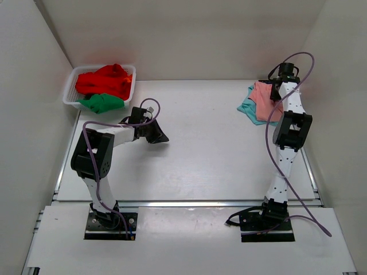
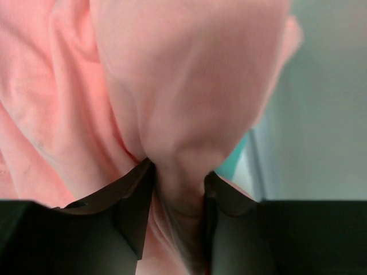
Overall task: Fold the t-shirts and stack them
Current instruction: Smooth out wrinkles on the folded tshirt
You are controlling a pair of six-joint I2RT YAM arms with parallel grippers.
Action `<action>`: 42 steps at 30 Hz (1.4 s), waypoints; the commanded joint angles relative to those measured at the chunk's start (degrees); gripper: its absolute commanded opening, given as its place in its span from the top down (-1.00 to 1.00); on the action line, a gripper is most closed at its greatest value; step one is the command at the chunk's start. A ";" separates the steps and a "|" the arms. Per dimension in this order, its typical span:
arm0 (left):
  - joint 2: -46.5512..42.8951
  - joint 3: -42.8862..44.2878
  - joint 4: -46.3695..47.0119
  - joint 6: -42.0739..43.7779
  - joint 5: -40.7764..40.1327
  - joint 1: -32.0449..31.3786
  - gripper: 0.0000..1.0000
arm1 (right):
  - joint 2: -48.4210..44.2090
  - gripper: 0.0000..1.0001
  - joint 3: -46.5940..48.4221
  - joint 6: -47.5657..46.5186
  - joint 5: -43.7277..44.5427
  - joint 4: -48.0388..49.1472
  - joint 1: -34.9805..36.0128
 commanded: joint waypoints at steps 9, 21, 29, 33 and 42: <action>-3.43 -2.43 2.69 -1.38 2.06 -0.97 0.63 | -13.20 -0.31 -6.16 -5.68 22.82 13.86 2.27; -4.31 -3.39 3.40 -2.17 2.76 -1.33 0.66 | -6.53 -0.23 -3.38 2.14 -8.88 1.23 5.27; -6.42 -4.54 3.75 -2.18 2.86 -0.09 0.64 | -1.07 -0.09 -5.97 9.79 -16.72 -4.34 5.35; -6.50 -5.23 3.49 -1.47 3.12 0.08 0.64 | 3.22 -0.11 1.01 10.23 -16.90 -4.94 5.01; -10.97 -6.38 9.61 -0.85 7.50 0.25 0.59 | -0.09 -0.35 1.76 10.59 -25.51 7.52 1.48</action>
